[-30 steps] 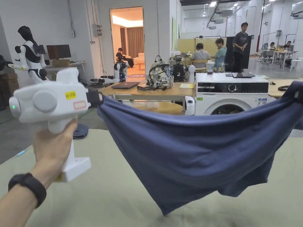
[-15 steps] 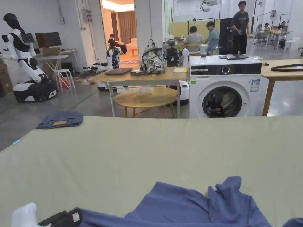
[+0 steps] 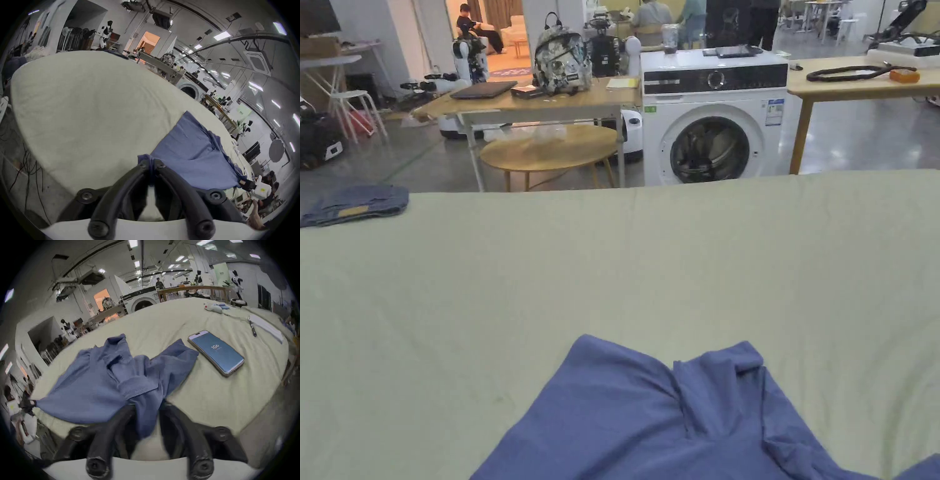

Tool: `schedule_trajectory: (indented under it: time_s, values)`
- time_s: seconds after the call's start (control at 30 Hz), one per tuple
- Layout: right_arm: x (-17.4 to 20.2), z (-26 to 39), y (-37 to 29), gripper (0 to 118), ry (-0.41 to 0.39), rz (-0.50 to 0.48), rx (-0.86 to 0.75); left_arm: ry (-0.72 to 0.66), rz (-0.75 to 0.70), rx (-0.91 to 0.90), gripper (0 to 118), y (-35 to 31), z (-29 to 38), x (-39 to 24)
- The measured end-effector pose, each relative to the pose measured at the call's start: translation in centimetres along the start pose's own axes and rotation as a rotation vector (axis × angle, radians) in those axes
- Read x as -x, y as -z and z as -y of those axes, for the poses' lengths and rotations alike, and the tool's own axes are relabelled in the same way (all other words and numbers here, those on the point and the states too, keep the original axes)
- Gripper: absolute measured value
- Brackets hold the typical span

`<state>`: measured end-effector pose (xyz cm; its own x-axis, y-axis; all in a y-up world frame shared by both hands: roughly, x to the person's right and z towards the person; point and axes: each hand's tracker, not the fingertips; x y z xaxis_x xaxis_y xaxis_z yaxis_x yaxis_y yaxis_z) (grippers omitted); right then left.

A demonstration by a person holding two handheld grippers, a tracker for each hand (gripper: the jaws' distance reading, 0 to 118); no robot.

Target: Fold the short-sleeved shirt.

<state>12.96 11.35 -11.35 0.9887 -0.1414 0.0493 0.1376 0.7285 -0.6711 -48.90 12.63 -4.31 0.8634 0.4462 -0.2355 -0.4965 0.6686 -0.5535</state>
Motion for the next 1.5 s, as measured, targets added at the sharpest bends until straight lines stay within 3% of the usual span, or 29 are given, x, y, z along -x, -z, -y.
schedule_trajectory:
  time_s: [0.03, 0.07, 0.1, 0.23, 0.43, 0.5, 0.53, 0.63, 0.7, 0.77, 1.0, 1.13, 1.17, 1.2, 1.23, 1.4, 1.5]
  values:
    - [0.0, 0.1, -0.2, 54, -0.021, 0.028, -0.023, 0.051, -0.041, -0.021, 27, 0.0, 0.1, -0.4]
    - [0.0, 0.1, -0.7, 58, -0.024, 0.017, -0.035, 0.094, -0.047, -0.034, 40, -0.3, 0.0, -0.9]
    - [-0.1, -0.1, -1.3, 58, -0.014, 0.001, -0.043, 0.128, -0.052, -0.057, 43, -0.6, -0.1, -1.5]
    - [1.2, -1.0, -4.5, 58, -0.015, -0.040, -0.159, 0.170, -0.013, -0.218, 43, -2.9, -0.8, -5.7]
    - [5.5, -5.6, -8.0, 58, -0.206, -0.099, -0.361, 0.351, 0.092, -0.362, 43, -5.5, -4.2, -12.9]
    - [6.8, -7.5, -7.9, 57, -0.214, -0.132, -0.395, 0.385, 0.140, -0.389, 43, -6.1, -5.2, -14.7]
    - [7.2, -8.4, -7.5, 54, -0.203, -0.151, -0.402, 0.392, 0.167, -0.396, 42, -6.2, -5.6, -15.5]
    - [8.5, -10.7, -6.1, 11, -0.195, -0.191, -0.403, 0.399, 0.231, -0.432, 25, -5.9, -6.4, -16.9]
    - [9.0, -11.7, -5.7, 7, -0.186, -0.196, -0.393, 0.394, 0.221, -0.413, 22, -5.6, -6.8, -17.5]
    - [9.4, -12.0, -5.6, 0, -0.190, -0.218, -0.393, 0.421, 0.187, -0.455, 0, -5.9, -6.5, -18.0]
    - [9.4, -12.6, -5.3, 0, -0.184, -0.213, -0.407, 0.444, 0.108, -0.406, 0, -6.0, -7.1, -17.1]
    - [8.9, -11.9, -5.0, 0, -0.167, -0.221, -0.396, 0.385, 0.030, -0.295, 0, -5.6, -7.2, -13.5]
    - [8.6, -11.6, -4.8, 0, -0.156, -0.228, -0.388, 0.361, 0.019, -0.230, 10, -5.1, -6.9, -12.2]
    - [8.7, -11.4, -4.9, 0, -0.144, -0.238, -0.375, 0.331, 0.001, -0.187, 29, -4.5, -6.3, -10.9]
    - [8.5, -11.2, -4.8, 0, -0.137, -0.243, -0.366, 0.307, -0.007, -0.156, 37, -4.1, -5.7, -9.4]
    - [7.9, -10.2, -4.1, 0, -0.129, -0.237, -0.305, 0.212, -0.154, 0.028, 39, 0.7, -1.4, -4.6]
    - [7.8, -10.0, -4.0, 0, -0.124, -0.233, -0.278, 0.108, -0.152, 0.111, 39, 2.9, 0.2, -3.1]
